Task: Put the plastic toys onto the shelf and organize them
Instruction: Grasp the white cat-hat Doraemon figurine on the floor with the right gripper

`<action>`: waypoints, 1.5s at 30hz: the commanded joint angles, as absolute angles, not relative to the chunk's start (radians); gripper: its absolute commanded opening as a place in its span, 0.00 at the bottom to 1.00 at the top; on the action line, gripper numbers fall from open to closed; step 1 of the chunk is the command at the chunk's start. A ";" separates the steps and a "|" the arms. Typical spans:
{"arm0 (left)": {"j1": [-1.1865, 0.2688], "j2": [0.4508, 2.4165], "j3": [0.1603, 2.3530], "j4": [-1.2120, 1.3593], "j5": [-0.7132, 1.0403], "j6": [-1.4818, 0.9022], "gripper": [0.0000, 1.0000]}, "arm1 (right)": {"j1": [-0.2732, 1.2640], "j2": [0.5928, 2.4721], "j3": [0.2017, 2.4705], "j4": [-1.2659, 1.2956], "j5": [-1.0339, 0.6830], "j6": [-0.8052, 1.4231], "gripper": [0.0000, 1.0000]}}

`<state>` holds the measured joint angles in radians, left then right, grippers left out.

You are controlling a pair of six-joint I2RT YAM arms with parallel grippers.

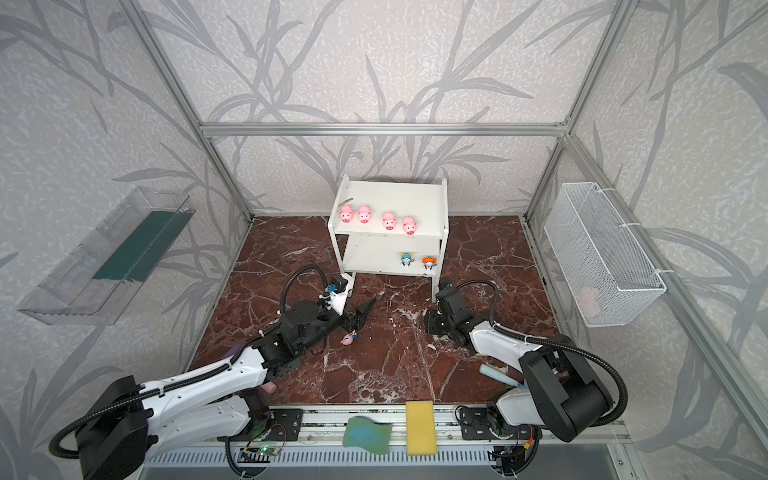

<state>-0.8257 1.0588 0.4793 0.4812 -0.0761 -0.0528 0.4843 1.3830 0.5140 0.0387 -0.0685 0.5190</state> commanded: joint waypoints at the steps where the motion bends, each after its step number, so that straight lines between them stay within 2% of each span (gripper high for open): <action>1: -0.829 1.038 0.462 0.502 -0.087 -0.040 0.80 | 0.479 1.416 0.547 0.015 -0.046 0.498 0.46; 19: -0.829 1.044 0.463 0.506 -0.092 -0.043 0.80 | 0.480 1.473 0.587 0.031 -0.047 0.411 0.48; 28: -0.830 1.021 0.459 0.486 -0.092 -0.057 0.80 | 0.483 1.494 0.562 0.126 -0.151 0.346 0.35; 36: -0.838 1.000 0.456 0.458 -0.100 -0.065 0.80 | 0.497 1.462 0.515 0.154 -0.158 0.355 0.23; 45: -0.844 0.947 0.439 0.382 0.029 -0.162 0.79 | 0.568 1.244 0.382 0.289 -0.204 0.337 0.19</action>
